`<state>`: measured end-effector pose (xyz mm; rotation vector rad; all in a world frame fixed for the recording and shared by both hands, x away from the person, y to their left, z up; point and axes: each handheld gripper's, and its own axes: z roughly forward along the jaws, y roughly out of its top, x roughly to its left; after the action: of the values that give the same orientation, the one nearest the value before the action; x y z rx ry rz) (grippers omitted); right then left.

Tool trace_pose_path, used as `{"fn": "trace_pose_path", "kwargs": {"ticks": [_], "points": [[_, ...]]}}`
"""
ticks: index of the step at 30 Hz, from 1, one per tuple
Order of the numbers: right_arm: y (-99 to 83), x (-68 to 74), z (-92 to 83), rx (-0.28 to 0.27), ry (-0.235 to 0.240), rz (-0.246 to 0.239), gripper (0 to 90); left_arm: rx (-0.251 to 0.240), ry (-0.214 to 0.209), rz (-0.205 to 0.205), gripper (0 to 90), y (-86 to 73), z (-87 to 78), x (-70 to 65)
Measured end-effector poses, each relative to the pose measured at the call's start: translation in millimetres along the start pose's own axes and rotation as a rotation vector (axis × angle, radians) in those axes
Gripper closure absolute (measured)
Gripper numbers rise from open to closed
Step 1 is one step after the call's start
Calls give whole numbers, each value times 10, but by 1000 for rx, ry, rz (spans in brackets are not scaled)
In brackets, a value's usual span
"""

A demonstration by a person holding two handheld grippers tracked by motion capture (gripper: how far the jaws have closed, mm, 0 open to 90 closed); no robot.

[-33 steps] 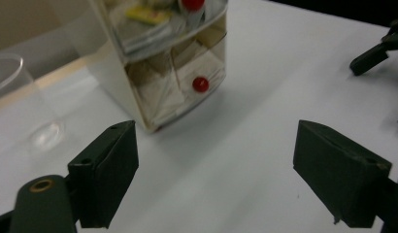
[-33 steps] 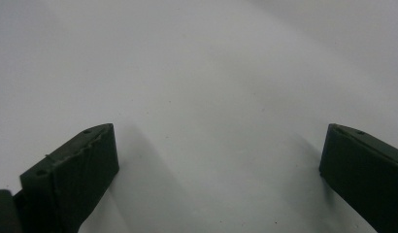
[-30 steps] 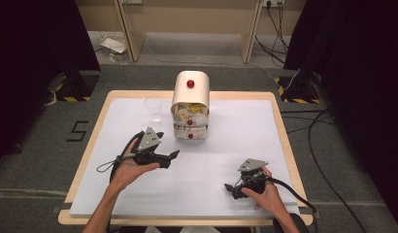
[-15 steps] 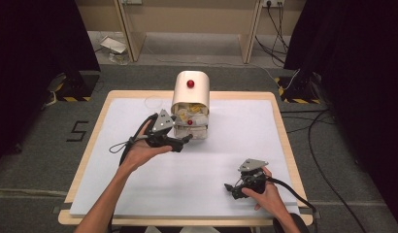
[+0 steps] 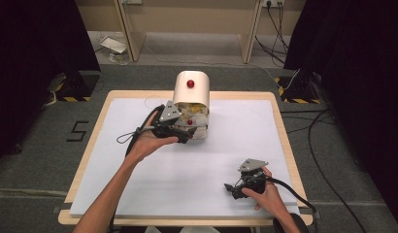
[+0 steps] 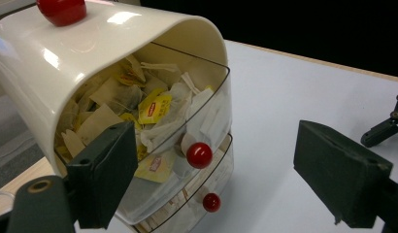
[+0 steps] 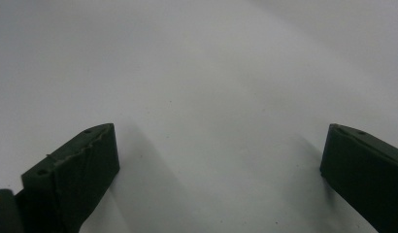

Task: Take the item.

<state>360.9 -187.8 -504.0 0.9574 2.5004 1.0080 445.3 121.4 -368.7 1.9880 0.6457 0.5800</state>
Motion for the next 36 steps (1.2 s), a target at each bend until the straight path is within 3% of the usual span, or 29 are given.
{"fn": "trace_pose_path", "kwargs": {"ticks": [3,13,29,36], "points": [[0,0,0,0,0,0,10,19,-1,-6,154,-18,81,32],[0,0,0,0,0,0,10,50,-12,3,153,-3,95,25],[0,-1,1,0,0,-1,10,51,-38,48,167,-136,-116,-214],[0,-1,1,0,0,-1,10,41,-20,65,174,-178,-143,-274]]}}
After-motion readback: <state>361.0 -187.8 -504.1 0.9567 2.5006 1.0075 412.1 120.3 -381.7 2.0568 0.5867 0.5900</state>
